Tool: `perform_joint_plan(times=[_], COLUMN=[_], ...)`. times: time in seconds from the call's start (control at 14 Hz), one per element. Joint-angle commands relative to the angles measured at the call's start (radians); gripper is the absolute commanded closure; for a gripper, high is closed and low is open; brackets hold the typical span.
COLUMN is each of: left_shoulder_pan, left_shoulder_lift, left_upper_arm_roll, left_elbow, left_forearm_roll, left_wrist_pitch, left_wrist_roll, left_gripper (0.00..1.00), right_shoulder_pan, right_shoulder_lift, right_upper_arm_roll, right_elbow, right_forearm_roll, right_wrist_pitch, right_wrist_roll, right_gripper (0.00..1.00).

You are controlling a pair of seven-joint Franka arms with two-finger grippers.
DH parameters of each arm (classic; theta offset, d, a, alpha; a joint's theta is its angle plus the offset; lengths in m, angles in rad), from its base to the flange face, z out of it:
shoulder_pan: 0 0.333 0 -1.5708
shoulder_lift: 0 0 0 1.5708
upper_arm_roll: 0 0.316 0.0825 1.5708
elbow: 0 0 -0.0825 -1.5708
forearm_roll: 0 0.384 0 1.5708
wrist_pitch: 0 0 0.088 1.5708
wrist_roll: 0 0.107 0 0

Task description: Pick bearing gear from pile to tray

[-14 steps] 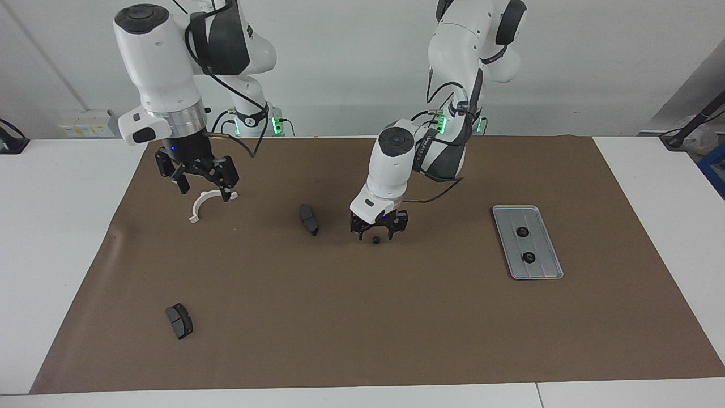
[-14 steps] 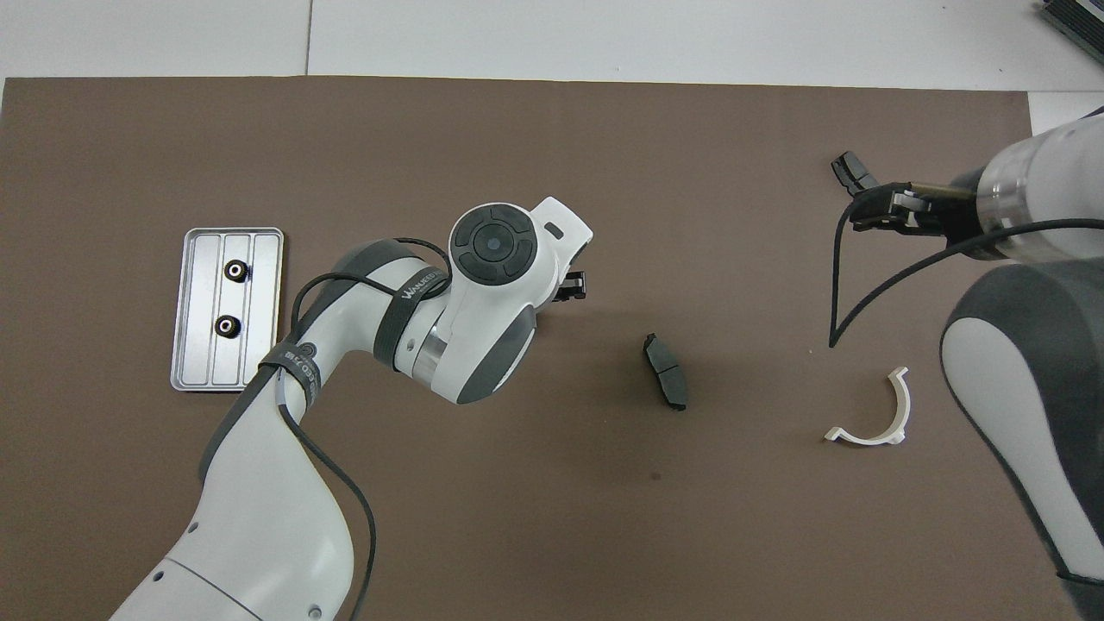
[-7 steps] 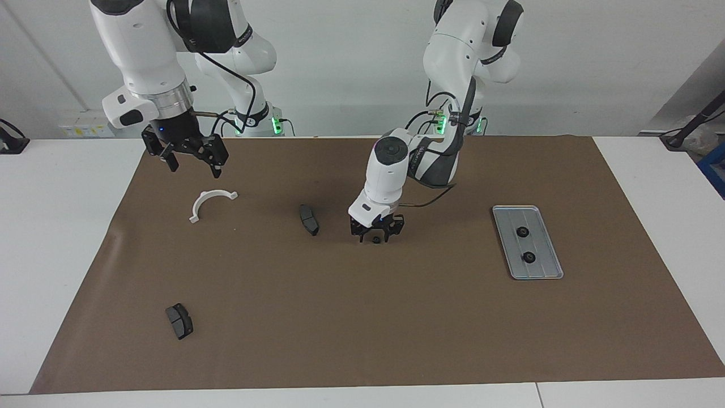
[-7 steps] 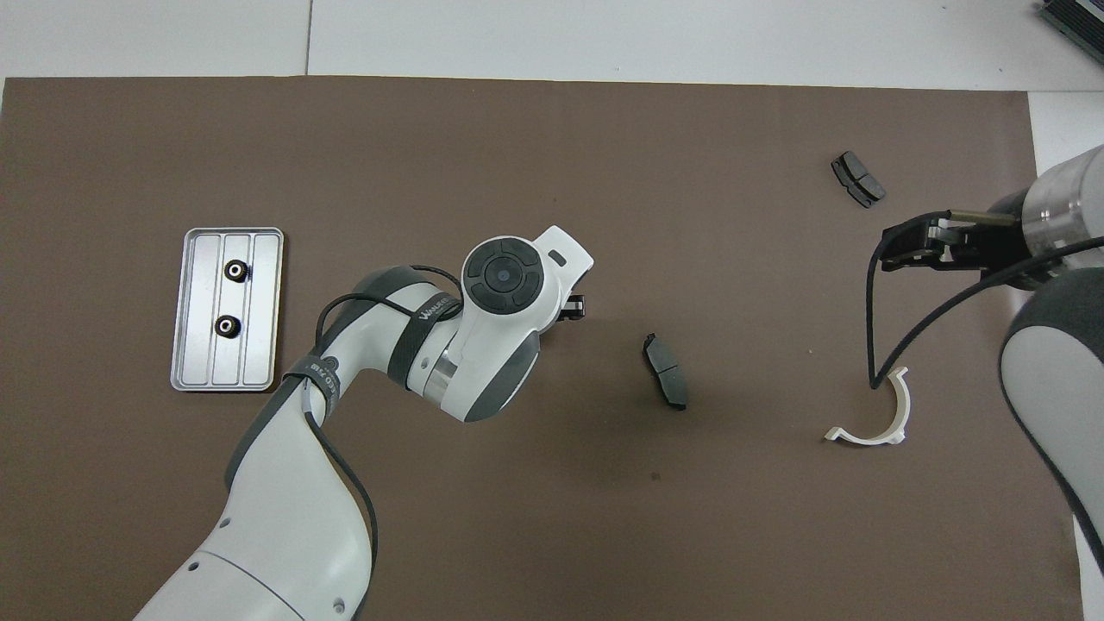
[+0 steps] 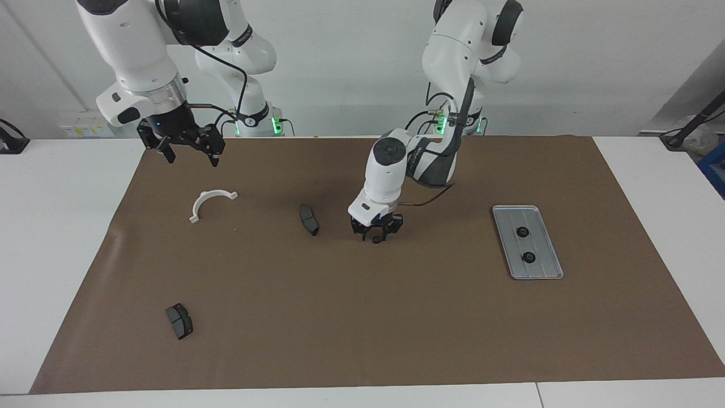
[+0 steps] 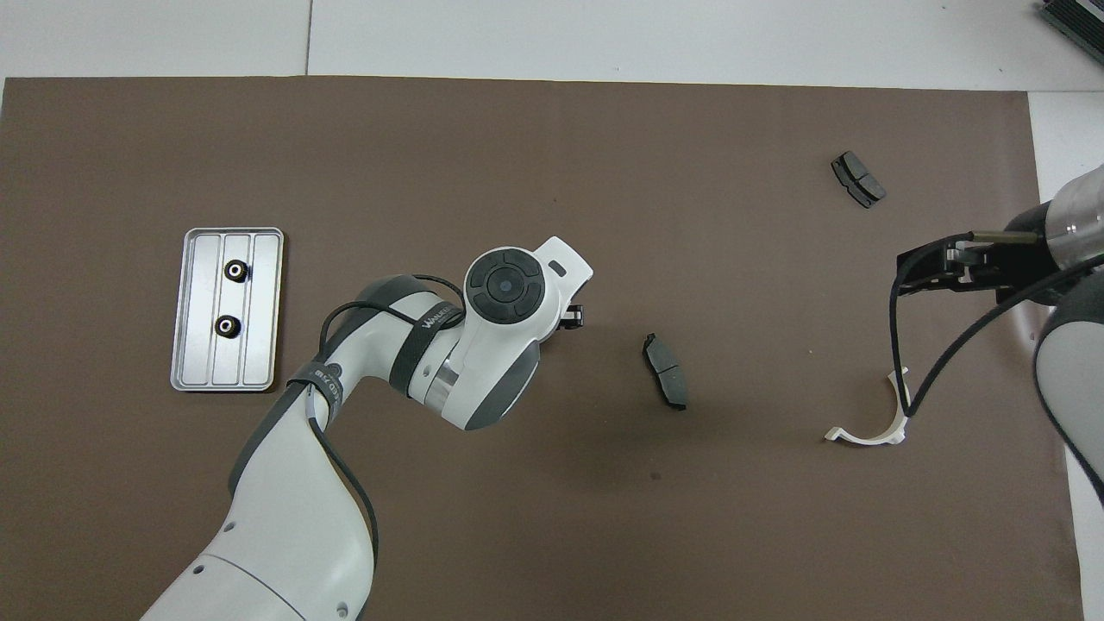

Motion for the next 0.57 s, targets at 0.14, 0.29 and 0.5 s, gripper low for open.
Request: perform_joint_plan(times=[0.14,0.29,0.5], left_shoulder_pan=[-0.022,-0.022,-0.022], left_shoulder_lift=[-0.039,-0.039,-0.040], left_upper_arm_roll=[0.015,0.015,0.015], left_elbow=[-0.056,-0.056,-0.062], left_forearm_roll=[0.019,0.019,0.019], left_wrist_pitch=[0.031,0.030,0.031], left_wrist_roll=[0.002,0.002,0.003], left_gripper=[0.50,0.54,0.60], right_shoulder_pan=[-0.017,-0.016,-0.010], right_shoulder_lift=[-0.030,-0.030,-0.030], right_upper_arm_roll=[0.007,0.009,0.009], right_elbow=[-0.036,-0.036,-0.034], right_forearm_roll=[0.011,0.018,0.023], right_wrist_pitch=[-0.001,-0.001,-0.001], right_wrist_roll=[-0.025,-0.022,-0.022], right_gripper=[0.00,0.00,0.00])
